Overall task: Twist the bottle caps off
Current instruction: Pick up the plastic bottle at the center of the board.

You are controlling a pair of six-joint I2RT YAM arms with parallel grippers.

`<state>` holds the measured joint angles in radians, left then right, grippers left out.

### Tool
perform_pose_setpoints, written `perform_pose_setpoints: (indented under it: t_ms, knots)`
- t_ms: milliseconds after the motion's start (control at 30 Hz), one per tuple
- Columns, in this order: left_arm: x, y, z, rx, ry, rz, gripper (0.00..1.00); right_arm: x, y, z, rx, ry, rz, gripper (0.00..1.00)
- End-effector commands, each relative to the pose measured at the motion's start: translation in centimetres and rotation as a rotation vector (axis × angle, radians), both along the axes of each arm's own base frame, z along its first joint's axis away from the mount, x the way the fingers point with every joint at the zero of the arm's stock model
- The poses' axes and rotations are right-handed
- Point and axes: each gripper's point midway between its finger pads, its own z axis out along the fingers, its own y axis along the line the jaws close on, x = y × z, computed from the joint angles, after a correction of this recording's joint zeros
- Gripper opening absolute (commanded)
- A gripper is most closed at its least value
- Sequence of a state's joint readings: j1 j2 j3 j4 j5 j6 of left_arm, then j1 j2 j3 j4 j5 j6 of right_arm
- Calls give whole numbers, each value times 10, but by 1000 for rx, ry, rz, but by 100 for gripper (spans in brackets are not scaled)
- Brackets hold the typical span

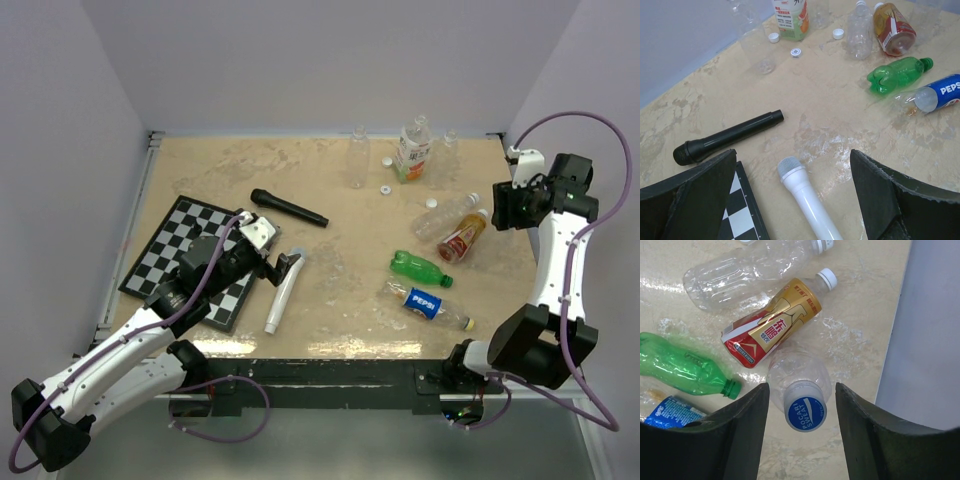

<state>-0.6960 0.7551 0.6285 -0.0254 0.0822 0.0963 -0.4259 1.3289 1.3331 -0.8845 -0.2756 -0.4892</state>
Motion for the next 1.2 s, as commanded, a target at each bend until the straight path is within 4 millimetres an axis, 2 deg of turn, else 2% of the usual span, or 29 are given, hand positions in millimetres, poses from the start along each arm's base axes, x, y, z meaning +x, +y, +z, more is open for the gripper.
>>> perform_pose_setpoints:
  t_ms: [0,133,233,267,300,400,533,633,767,967,1067,1167]
  knots:
    - [1,-3,24,-53,-38,-5,100,-2,3,-1,9,6,22,58]
    - [1,-3,24,-53,-38,-7,100,-4,2,-6,6,24,23,55]
    - [1,-3,24,-51,-38,-7,100,-5,2,-7,3,30,28,41]
    - [1,-3,25,-53,-40,-7,100,-6,1,-5,-6,30,29,33]
    - [1,-3,24,-54,-39,-5,100,-6,0,-1,-17,24,27,25]
    - [1,-3,24,-52,-39,-9,100,-7,-9,21,-81,-19,5,10]
    - [0,-5,21,-47,-29,-19,100,-16,-17,53,-179,-62,7,2]
    - [0,-6,19,-42,-30,-26,100,-24,-16,73,-230,-90,30,0]
    - [-1,-7,19,-39,-37,-37,100,-36,0,105,-248,-156,104,0]
    - [-2,-7,21,-46,-52,-40,100,-51,49,152,-175,-275,306,0]
    - [-1,-6,20,-41,-53,-34,100,-56,68,167,-148,-336,379,0]
    - [-1,-7,19,-40,-59,-44,100,-56,79,176,-144,-372,429,0]
